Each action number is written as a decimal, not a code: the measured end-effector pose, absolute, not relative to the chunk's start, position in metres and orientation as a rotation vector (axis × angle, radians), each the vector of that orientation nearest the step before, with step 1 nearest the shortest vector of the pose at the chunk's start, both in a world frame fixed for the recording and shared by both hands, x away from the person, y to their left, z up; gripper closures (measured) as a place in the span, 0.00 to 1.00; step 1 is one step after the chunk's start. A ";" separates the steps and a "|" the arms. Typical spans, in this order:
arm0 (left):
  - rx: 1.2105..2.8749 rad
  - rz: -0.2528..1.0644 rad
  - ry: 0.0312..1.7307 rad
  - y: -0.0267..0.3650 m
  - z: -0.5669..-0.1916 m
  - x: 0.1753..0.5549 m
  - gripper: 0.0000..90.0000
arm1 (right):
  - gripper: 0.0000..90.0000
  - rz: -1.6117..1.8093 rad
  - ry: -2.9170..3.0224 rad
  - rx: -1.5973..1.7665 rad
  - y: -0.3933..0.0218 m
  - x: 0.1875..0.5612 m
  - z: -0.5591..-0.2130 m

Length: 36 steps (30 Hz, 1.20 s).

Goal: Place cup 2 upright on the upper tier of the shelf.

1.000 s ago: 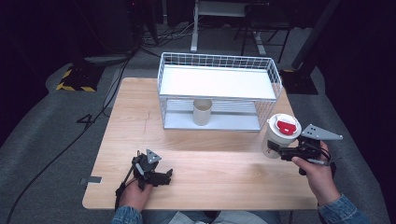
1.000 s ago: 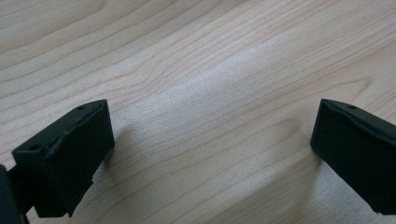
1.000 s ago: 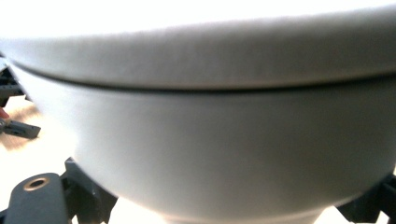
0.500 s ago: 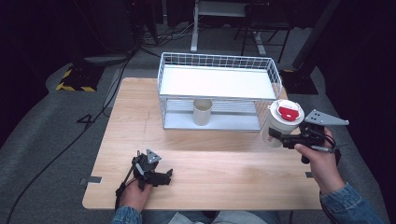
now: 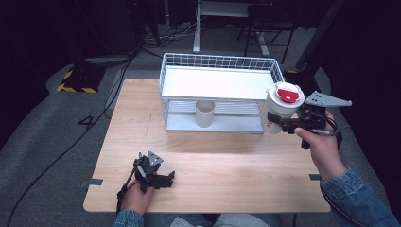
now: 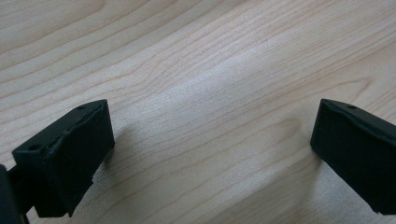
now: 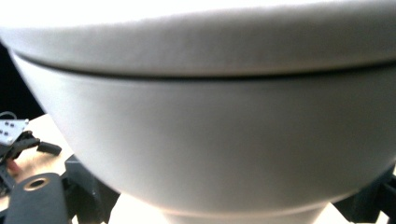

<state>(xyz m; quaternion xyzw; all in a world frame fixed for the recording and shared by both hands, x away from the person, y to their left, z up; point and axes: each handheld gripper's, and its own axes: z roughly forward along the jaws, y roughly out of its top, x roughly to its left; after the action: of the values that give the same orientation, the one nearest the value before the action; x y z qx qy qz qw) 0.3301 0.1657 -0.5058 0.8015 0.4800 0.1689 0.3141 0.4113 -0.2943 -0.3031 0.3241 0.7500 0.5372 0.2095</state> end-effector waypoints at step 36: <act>2.113 0.448 1.274 0.167 -0.506 0.329 0.00 | 0.15 1.535 2.000 0.873 -0.242 0.495 -0.249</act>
<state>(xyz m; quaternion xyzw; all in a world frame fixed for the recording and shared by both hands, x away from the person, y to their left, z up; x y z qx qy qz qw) 0.3292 0.1666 -0.5058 0.8005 0.4828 0.1697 0.3119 0.4955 -0.2424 -0.2490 0.3181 0.7286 0.5592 0.2348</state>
